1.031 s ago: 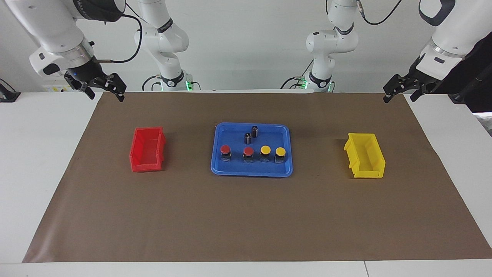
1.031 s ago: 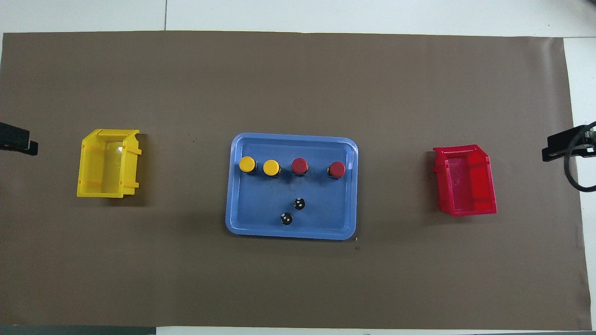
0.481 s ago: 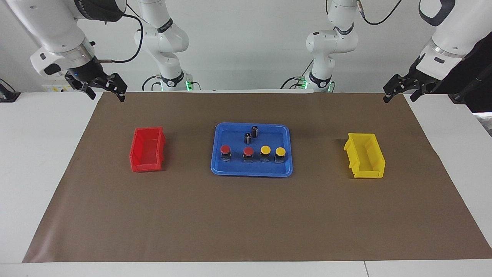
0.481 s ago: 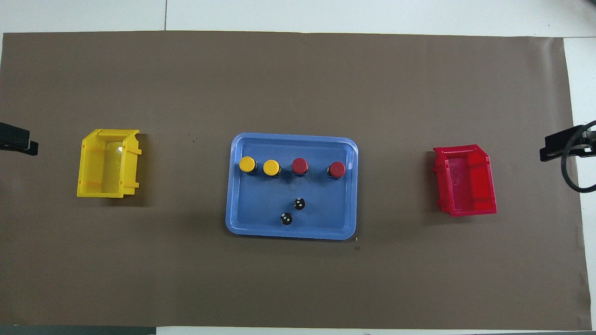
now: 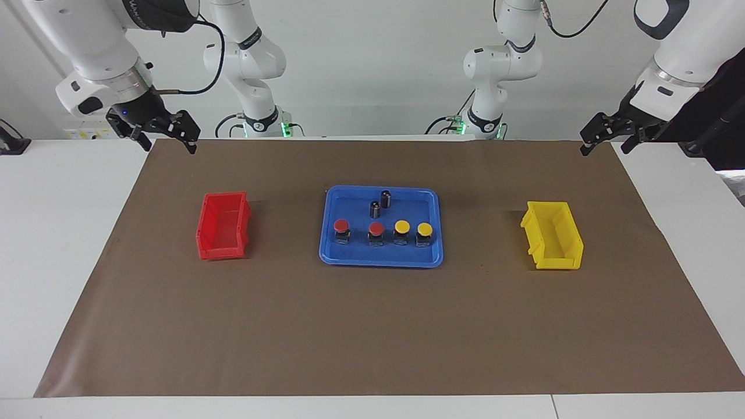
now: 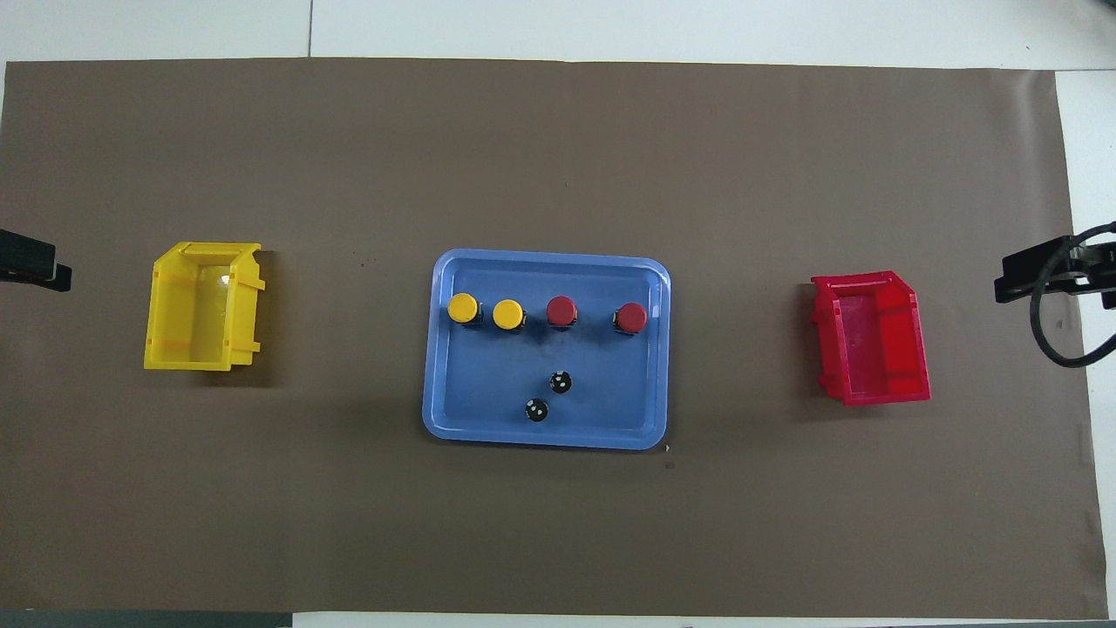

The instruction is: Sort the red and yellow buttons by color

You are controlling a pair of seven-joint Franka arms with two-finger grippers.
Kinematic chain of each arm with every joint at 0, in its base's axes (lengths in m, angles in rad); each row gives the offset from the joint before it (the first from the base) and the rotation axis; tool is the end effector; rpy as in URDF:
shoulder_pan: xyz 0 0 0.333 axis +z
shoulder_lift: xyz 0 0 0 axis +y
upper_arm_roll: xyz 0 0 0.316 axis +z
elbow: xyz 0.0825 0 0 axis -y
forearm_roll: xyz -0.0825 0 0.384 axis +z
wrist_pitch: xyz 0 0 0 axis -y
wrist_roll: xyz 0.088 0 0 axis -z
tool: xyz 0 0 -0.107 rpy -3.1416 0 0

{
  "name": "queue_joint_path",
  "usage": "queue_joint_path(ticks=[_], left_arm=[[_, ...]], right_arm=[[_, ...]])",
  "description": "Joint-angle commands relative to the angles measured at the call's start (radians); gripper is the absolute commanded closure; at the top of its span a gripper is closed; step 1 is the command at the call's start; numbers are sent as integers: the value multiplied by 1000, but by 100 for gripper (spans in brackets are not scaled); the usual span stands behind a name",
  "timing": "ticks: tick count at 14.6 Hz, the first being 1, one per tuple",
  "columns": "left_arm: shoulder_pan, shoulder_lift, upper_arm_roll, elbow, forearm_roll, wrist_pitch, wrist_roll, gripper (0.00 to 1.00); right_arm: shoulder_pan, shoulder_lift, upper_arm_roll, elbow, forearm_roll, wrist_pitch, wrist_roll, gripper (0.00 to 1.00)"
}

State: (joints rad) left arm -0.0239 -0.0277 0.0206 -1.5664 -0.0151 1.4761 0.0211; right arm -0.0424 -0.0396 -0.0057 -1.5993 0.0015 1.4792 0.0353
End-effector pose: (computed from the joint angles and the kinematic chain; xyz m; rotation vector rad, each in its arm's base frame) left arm 0.5360 -0.0033 0.6337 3.1236 -0.0396 -0.0976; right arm 0.5315 -0.0255 0.6250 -3.1341 0.1306 0.1263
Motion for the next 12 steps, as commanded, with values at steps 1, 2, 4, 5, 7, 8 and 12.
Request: queue_joint_path(ticks=[1, 2, 4, 5, 7, 8, 12], left_arm=[[6, -18, -2, -23, -6, 3, 2, 0], [6, -18, -4, -23, -6, 3, 2, 0], [6, -18, -4, -23, -6, 3, 2, 0], [6, -18, -4, -23, -6, 3, 2, 0], [6, -20, -4, -23, -6, 3, 2, 0], [6, -20, -4, -23, -6, 4, 2, 0], [6, -18, -4, -23, -6, 4, 0, 0]], right_arm=[[-1, -5, 18, -13, 57, 47, -9, 0], [-2, -2, 70, -4, 58, 64, 3, 0], [1, 21, 125, 18, 54, 72, 69, 0], [-1, 44, 182, 25, 55, 101, 134, 0], [1, 107, 289, 27, 49, 177, 280, 0], [27, 150, 338, 35, 43, 240, 369, 0], [203, 285, 348, -98, -90, 552, 621, 0]])
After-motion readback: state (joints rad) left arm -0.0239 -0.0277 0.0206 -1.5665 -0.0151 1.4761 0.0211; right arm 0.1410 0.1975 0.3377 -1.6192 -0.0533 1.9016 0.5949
